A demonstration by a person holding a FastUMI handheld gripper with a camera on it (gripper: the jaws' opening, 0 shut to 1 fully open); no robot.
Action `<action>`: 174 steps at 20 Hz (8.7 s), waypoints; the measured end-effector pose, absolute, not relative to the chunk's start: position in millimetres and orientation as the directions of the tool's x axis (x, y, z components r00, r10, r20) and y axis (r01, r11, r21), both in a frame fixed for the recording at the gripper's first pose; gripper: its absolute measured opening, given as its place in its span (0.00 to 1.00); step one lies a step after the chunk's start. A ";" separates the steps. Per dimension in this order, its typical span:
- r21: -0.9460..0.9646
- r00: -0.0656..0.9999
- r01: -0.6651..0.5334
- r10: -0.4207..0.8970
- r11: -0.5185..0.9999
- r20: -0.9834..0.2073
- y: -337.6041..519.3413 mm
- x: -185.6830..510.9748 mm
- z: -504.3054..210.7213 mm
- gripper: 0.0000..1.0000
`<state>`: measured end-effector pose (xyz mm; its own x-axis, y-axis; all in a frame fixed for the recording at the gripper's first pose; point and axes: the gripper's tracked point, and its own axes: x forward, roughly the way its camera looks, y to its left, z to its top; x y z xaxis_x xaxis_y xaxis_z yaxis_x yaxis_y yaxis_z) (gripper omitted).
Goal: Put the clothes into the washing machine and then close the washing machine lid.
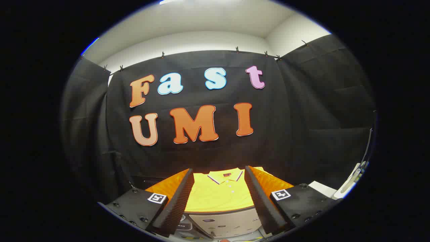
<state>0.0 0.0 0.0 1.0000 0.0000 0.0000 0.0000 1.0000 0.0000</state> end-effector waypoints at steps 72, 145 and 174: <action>-0.028 0.757 -0.024 0.000 0.999 -0.654 -58.1 290.1 -218.3 1.00; 0.287 0.844 -0.288 0.384 0.914 -0.374 203.5 199.7 -34.3 0.09; 0.314 0.607 -0.324 0.451 0.892 -0.655 345.3 259.0 -329.3 0.09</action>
